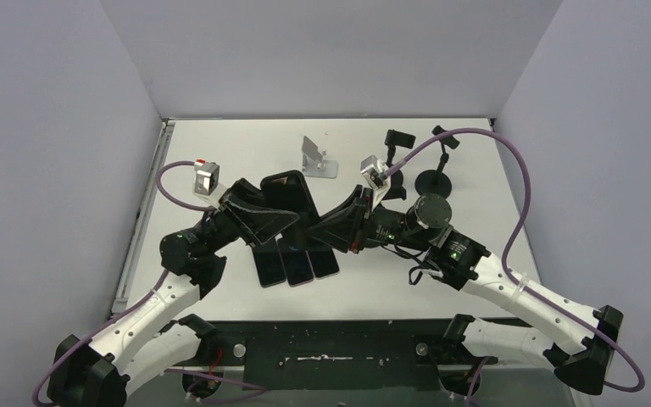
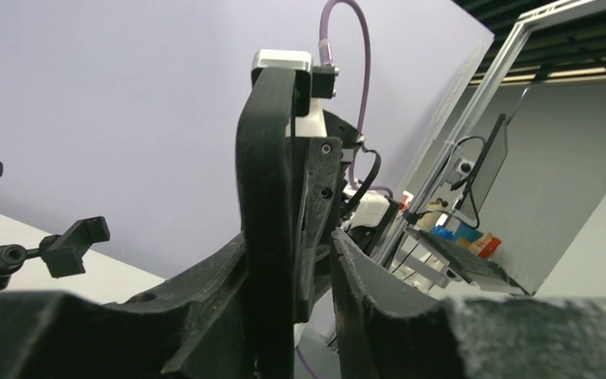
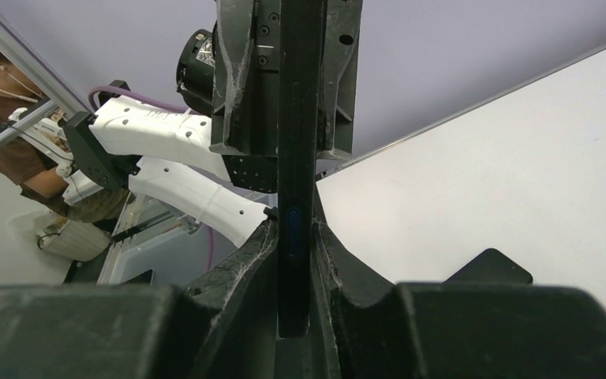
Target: Remove the phone from the phone stand
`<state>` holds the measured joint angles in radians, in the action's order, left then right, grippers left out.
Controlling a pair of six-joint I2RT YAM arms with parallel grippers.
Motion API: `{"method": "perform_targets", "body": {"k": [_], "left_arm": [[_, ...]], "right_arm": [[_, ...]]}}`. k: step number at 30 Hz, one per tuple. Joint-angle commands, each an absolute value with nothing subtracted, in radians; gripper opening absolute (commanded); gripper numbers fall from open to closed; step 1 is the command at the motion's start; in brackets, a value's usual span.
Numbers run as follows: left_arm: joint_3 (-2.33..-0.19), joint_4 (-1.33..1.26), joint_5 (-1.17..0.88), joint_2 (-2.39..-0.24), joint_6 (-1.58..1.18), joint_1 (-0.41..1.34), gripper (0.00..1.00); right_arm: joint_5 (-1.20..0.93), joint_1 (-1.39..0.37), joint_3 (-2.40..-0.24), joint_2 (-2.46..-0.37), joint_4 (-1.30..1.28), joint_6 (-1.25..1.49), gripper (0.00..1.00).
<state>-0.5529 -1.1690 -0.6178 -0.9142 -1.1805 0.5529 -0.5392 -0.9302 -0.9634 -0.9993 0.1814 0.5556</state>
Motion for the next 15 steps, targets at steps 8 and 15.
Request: {"method": "perform_targets", "body": {"k": [8,15], "left_arm": [[-0.58,-1.271,-0.536,-0.903,-1.273,0.548,0.36],[-0.562,-1.253,-0.528,-0.906,-1.269,0.549,0.36]], "right_arm": [[-0.49,-0.911,-0.916,-0.922,0.279,0.523,0.0],[-0.491,-0.88,-0.88,-0.879,0.308,0.537,0.0]]}}
